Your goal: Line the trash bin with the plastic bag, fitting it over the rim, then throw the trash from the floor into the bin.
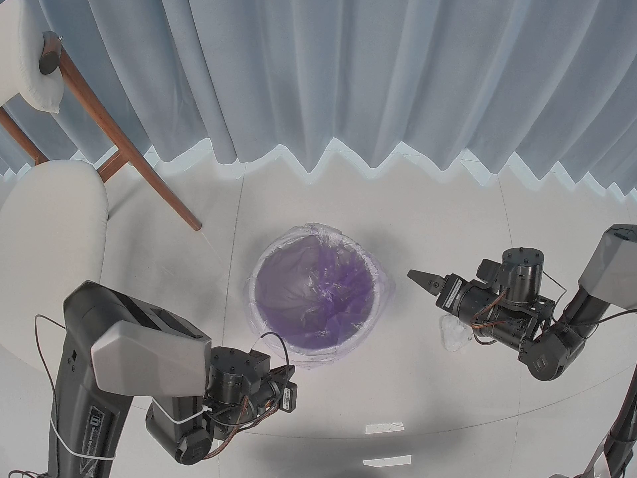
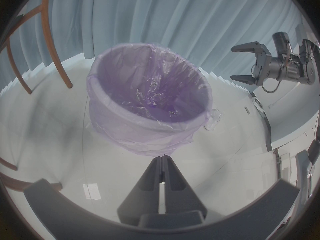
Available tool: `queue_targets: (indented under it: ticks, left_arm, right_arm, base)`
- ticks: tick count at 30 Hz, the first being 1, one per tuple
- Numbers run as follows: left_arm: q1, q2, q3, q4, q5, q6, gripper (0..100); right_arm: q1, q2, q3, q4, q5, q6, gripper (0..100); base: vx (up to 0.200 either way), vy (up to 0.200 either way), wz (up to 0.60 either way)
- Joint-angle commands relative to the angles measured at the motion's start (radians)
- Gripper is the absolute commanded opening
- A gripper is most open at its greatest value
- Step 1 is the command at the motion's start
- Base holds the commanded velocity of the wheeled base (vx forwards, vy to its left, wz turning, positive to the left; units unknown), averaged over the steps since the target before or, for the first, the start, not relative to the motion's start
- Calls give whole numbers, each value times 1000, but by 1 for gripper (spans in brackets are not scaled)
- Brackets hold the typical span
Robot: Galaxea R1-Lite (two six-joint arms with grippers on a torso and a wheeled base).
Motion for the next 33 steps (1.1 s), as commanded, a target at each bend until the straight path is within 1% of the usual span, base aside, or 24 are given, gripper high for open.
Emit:
queue_targets:
  ticks: [1, 4, 5, 8, 11, 15, 19, 23, 24, 25, 27, 29, 30, 31, 33]
  left_arm:
    - [7, -13, 31, -10, 1, 26, 0]
    - [15, 28, -58, -10, 12, 24, 0]
    - [15, 28, -58, -10, 12, 24, 0]
    - [18, 108, -164, -7, 21, 30, 0]
    - [18, 149, -217, 33, 18, 49, 0]
    - [19, 154, -245, 134, 6, 91, 0]
    - [30, 145, -314, 272, 8, 99, 0]
    - [41, 140, -452, 459, 8, 101, 0]
    - [41, 140, -457, 465, 8, 101, 0]
    - [41, 142, -521, 544, 8, 99, 0]
    - [39, 140, -573, 631, 8, 101, 0]
    - [38, 140, -589, 659, 8, 101, 0]
    - [35, 139, -610, 700, 8, 98, 0]
    - [35, 137, -615, 714, 8, 98, 0]
    - [38, 136, -619, 705, 8, 96, 0]
  right_arm:
    - [2, 2, 0, 0, 0, 0, 100]
    - [2, 6, 3, 1, 0, 0, 100]
    - [2, 6, 3, 1, 0, 0, 100]
    - [17, 8, 5, 1, 0, 0, 100]
    - [19, 9, 5, 1, -4, 0, 100]
    - [19, 8, 6, 1, -7, 1, 100]
    - [20, 8, 17, 0, -9, 1, 100]
    - [22, 6, 21, 0, -23, 1, 100]
    - [22, 6, 21, 0, -23, 1, 100]
    - [22, 6, 21, 0, -26, 1, 100]
    - [22, 6, 23, 0, -26, 1, 100]
    - [22, 6, 23, 0, -26, 1, 100]
    - [22, 6, 23, 0, -26, 3, 100]
    - [22, 8, 23, 0, -26, 3, 100]
    - [22, 8, 23, 0, -26, 3, 100]
  base:
    - [0, 0, 0]
    - [0, 0, 0]
    - [0, 0, 0]
    - [0, 0, 0]
    - [0, 0, 0]
    - [0, 0, 0]
    - [0, 0, 0]
    - [0, 0, 0]
    - [0, 0, 0]
    - [0, 0, 0]
    - [0, 0, 0]
    - [0, 0, 0]
    - [0, 0, 0]
    - [0, 0, 0]
    - [0, 0, 0]
